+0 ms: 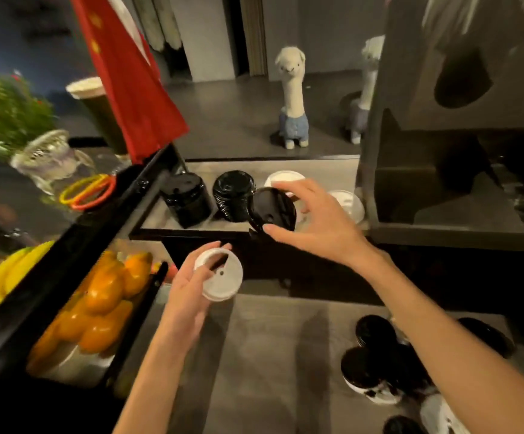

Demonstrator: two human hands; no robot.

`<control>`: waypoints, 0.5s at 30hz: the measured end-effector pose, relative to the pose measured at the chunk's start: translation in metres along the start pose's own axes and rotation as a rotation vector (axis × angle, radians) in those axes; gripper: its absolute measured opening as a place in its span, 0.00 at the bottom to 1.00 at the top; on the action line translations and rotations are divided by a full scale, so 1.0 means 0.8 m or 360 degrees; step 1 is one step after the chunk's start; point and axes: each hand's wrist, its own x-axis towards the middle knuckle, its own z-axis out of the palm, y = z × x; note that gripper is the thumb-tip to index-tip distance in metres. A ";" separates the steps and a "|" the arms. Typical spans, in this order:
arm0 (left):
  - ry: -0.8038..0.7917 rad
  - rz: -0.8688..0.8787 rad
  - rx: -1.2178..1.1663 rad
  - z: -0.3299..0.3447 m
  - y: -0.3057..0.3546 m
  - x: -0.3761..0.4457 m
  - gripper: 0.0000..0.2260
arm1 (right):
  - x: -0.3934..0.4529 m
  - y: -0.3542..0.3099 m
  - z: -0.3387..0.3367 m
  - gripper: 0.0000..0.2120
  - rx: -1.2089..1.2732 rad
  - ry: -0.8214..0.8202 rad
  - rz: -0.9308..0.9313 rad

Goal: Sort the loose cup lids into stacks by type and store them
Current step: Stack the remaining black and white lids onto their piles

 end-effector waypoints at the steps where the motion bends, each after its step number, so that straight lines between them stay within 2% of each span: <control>1: 0.0107 0.0020 0.0016 -0.014 0.013 0.009 0.18 | 0.031 -0.009 0.007 0.36 -0.0055 -0.0013 -0.0070; 3: 0.0306 0.0001 0.0053 -0.038 0.034 0.029 0.16 | 0.090 -0.025 0.026 0.36 -0.0143 -0.0089 -0.0133; 6: 0.0421 -0.0069 0.0093 -0.067 0.059 0.059 0.15 | 0.167 -0.050 0.061 0.36 -0.0299 -0.0217 -0.0201; 9: 0.0427 -0.0119 0.0171 -0.083 0.073 0.080 0.20 | 0.223 -0.062 0.083 0.36 -0.0487 -0.0411 -0.0215; 15: 0.0296 -0.0254 0.0324 -0.100 0.083 0.109 0.28 | 0.283 -0.079 0.110 0.35 -0.0551 -0.0686 -0.0233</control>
